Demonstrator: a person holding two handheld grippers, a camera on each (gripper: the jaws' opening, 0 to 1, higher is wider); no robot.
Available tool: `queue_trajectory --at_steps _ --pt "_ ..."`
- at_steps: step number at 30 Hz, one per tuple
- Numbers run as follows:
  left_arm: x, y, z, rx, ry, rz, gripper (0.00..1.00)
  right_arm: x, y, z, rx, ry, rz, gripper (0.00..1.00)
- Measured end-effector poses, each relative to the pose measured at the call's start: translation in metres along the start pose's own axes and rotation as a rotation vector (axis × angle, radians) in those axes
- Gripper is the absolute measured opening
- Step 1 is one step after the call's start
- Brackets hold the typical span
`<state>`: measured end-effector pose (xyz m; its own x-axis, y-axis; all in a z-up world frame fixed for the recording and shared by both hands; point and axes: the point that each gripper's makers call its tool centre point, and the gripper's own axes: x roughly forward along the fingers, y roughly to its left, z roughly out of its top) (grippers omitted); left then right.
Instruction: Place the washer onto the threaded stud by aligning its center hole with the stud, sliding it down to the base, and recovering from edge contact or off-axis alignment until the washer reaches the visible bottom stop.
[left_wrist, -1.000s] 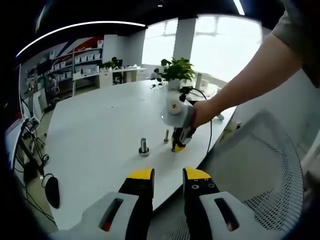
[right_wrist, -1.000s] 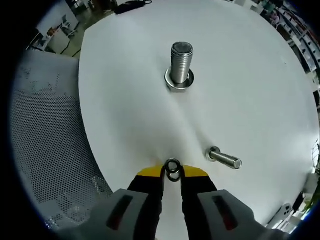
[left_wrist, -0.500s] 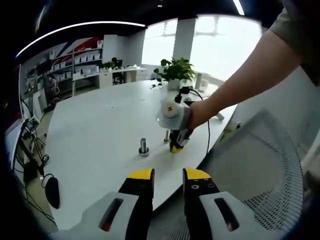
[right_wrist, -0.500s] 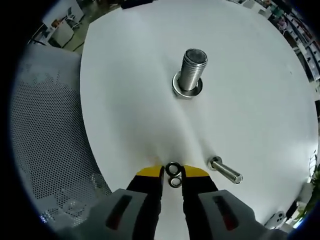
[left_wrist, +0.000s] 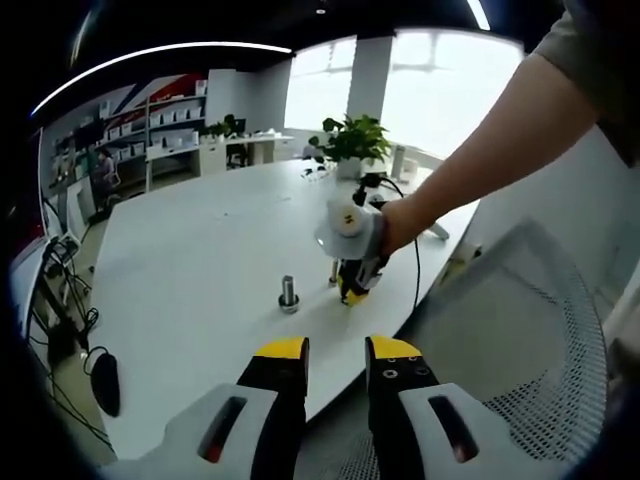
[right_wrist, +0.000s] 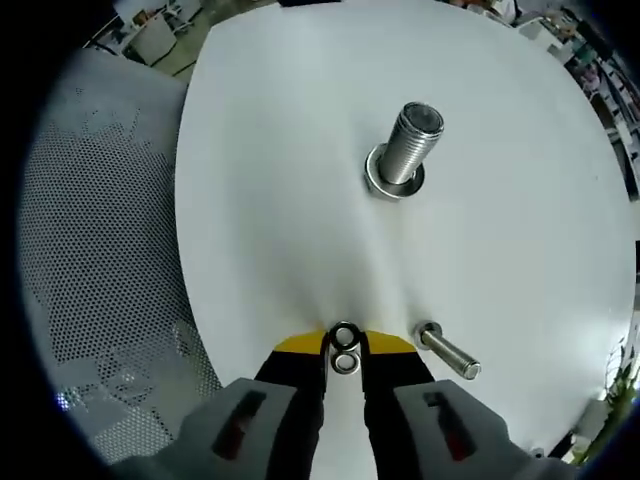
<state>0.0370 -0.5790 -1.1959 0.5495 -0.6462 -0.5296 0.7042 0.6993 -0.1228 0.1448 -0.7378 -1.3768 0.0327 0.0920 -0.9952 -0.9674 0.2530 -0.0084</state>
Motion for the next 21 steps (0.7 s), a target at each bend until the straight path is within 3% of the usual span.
queue_trajectory --at_steps 4,6,13,21 --pt "0.0002 0.0002 0.0 0.002 0.0 0.002 0.2 0.0004 -0.0001 0.0004 0.011 0.077 -0.001 0.15" --pt "0.0001 0.001 -0.0001 -0.001 0.001 0.006 0.2 0.0003 -0.0004 -0.0011 0.075 0.116 -0.011 0.15" --pt "0.0 0.0026 0.0001 -0.004 0.0 0.014 0.2 0.0002 -0.0021 -0.0023 0.063 0.094 -0.002 0.15" --pt "0.0002 0.0032 -0.0008 -0.008 0.005 0.015 0.2 -0.0011 -0.0028 -0.0011 0.151 0.049 0.004 0.14"
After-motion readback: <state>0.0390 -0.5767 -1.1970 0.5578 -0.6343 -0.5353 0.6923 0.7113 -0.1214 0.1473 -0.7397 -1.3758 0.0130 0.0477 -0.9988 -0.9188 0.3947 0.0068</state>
